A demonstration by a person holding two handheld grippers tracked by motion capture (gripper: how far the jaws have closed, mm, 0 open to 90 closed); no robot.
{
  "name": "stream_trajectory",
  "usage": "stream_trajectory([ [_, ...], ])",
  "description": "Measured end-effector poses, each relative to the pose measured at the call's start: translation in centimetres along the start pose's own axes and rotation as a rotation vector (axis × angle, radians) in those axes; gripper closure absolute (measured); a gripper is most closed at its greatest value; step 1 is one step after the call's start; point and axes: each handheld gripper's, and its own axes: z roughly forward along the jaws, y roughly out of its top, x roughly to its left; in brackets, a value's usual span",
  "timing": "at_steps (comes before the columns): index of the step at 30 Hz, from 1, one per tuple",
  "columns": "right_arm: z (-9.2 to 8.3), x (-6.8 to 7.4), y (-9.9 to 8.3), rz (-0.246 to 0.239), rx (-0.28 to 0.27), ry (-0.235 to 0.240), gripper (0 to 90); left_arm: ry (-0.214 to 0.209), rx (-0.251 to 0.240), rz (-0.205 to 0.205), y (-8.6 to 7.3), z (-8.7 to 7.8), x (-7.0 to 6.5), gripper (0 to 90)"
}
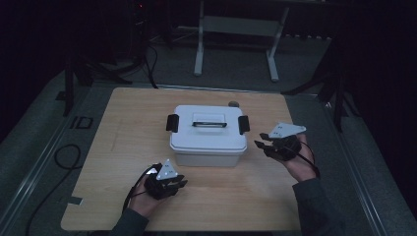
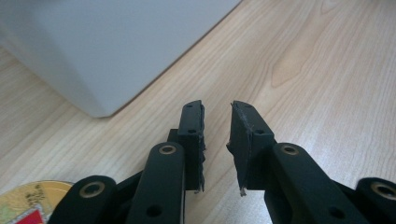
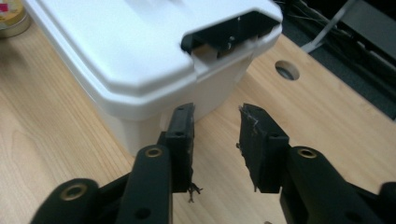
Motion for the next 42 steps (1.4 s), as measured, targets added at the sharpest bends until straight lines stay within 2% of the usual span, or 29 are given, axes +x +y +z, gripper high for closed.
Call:
stream_trajectory([
  [2, -0.6, -0.1, 1.2, -0.031, 0.015, -0.001, 58.8, -0.004, -0.003, -0.003, 0.0, 0.1, 0.0, 73.5],
  [8, -0.9, -0.8, 3.1, -0.071, 0.058, 0.002, 52.9, -0.022, 0.012, 0.003, 0.0, 0.6, 0.0, 73.0],
  [14, -0.9, -1.3, 5.2, -0.105, 0.070, 0.043, 50.4, -0.038, 0.024, 0.011, 0.1, 1.1, -0.3, 72.0],
  [19, -0.1, -1.5, 7.0, -0.169, 0.112, 0.069, 49.8, -0.047, 0.041, 0.018, 0.1, 1.5, -0.5, 70.0],
  [30, 2.0, -1.2, 9.9, -0.256, 0.173, 0.126, 48.6, -0.058, 0.075, 0.042, 0.1, 2.4, -0.7, 68.4],
  [33, 2.6, -1.0, 10.7, -0.282, 0.210, 0.119, 48.0, -0.047, 0.102, 0.059, 0.1, 2.7, -0.8, 68.7],
  [42, 3.1, -0.8, 12.8, -0.333, 0.248, 0.127, 46.7, -0.053, 0.111, 0.061, 0.2, 3.1, -0.8, 68.4],
])
